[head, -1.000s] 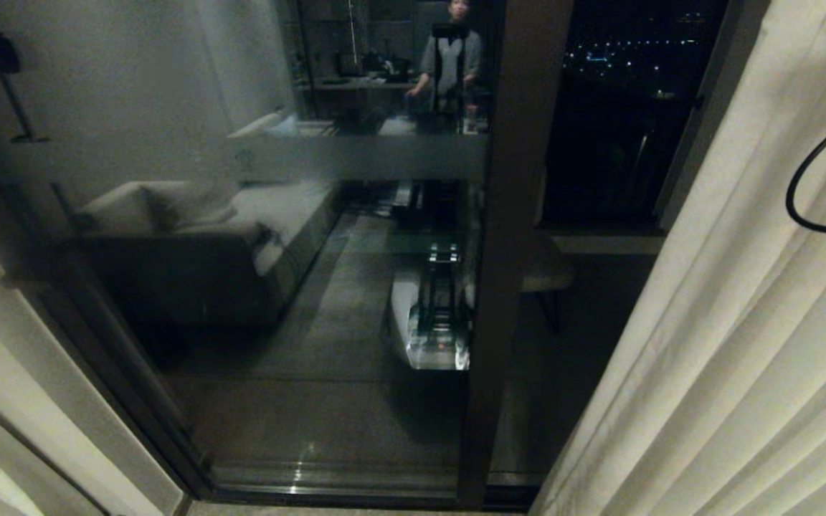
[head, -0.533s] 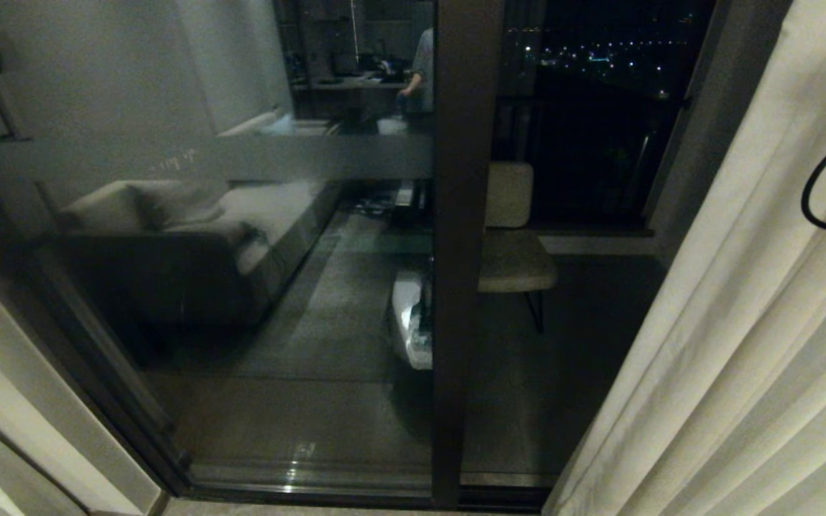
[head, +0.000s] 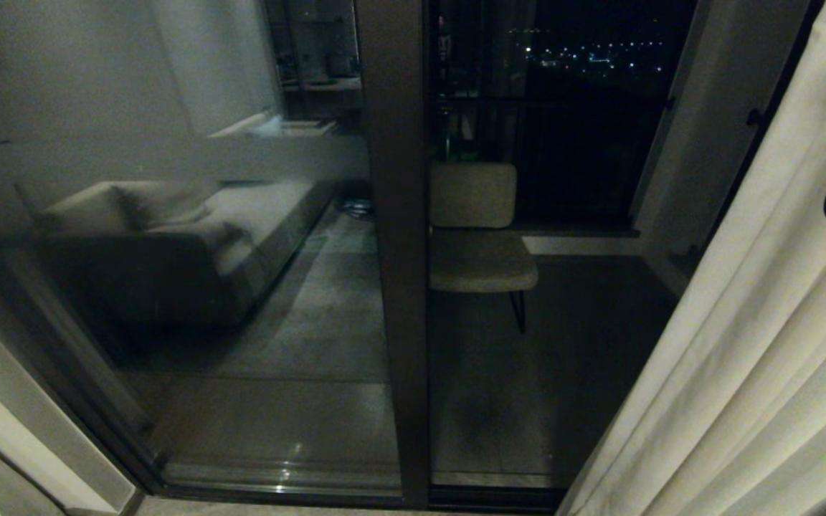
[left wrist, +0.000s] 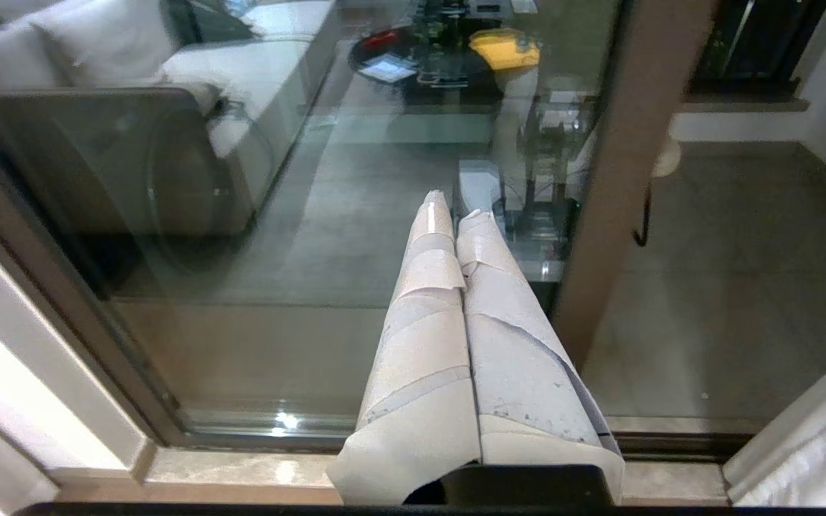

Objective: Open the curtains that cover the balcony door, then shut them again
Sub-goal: Pull the inner curtains open on both sides

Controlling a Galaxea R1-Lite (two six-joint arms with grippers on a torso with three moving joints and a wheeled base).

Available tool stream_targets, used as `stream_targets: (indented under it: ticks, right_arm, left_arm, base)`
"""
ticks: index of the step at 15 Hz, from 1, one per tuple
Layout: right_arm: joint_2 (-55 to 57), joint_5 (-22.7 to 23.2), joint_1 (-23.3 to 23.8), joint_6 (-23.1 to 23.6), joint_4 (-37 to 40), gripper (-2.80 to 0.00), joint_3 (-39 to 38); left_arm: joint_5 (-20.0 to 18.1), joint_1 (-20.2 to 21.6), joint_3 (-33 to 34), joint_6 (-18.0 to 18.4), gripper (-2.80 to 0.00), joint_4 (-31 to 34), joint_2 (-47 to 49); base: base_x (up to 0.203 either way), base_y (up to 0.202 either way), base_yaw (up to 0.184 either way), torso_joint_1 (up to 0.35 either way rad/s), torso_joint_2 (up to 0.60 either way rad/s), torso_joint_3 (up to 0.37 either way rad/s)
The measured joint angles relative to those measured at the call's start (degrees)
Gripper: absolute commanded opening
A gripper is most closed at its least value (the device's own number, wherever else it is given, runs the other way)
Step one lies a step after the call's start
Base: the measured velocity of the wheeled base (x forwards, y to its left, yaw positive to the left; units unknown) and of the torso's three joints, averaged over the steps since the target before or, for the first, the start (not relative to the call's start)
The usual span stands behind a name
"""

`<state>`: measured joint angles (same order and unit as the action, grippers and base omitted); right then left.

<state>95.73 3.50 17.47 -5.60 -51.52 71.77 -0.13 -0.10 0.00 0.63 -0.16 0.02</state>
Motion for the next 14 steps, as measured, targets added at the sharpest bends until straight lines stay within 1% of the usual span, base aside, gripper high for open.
stream_targets:
  ticks: [8,14]
  right_arm:
    - [0.55,0.02,2.51,0.64,-0.11,-2.8,-0.4]
    - [0.66,0.02,3.5,0.8,-0.1,-2.8,-0.35]
  left_arm:
    - [-0.05,0.0,0.0,-0.37,-2.8,-0.03,0.0]
    - [-0.05,-0.01,0.0,-0.45,-2.8,-0.06,0.0]
  base:
    - [0.0,-0.188,0.0,0.002,0.0,0.002]
    - [0.0,-0.19,0.0,0.002,0.0,0.006]
